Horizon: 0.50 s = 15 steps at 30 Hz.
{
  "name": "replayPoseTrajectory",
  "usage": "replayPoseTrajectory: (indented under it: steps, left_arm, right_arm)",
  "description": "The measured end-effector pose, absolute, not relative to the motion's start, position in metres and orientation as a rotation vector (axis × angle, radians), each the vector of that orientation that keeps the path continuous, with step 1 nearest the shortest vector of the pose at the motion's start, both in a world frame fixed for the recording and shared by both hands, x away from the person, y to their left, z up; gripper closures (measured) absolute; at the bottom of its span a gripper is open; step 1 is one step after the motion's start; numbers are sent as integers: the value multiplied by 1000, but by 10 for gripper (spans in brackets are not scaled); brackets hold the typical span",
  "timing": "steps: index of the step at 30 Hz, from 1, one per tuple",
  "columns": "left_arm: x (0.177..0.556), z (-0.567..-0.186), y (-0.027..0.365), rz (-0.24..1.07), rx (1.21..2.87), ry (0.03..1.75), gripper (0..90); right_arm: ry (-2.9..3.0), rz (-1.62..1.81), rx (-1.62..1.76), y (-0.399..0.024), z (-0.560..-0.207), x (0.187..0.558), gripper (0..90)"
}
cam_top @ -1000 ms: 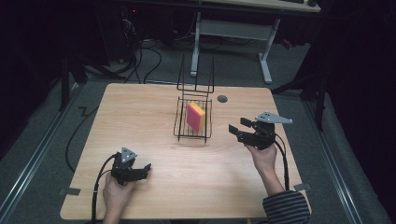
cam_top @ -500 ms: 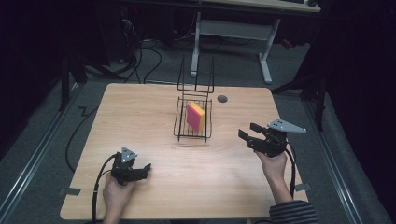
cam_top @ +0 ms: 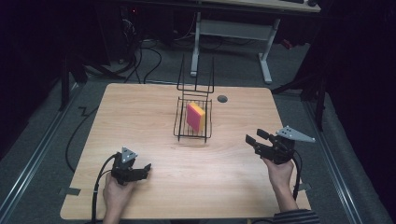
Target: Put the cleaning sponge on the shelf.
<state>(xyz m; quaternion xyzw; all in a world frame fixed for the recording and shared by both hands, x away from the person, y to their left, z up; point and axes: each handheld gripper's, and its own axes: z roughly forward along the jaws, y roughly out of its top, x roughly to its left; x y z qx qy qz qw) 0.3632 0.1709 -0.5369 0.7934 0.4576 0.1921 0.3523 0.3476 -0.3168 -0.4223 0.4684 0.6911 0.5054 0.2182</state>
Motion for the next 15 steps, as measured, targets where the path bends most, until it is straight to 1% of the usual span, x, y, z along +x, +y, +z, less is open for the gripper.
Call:
replayPoseTrajectory:
  steps: [15]
  left_arm:
    - [363, -537, 171, 497, 2053, 1184, 190]
  right_arm:
    - [1873, 1411, 1344, -332, -438, 335, 390]
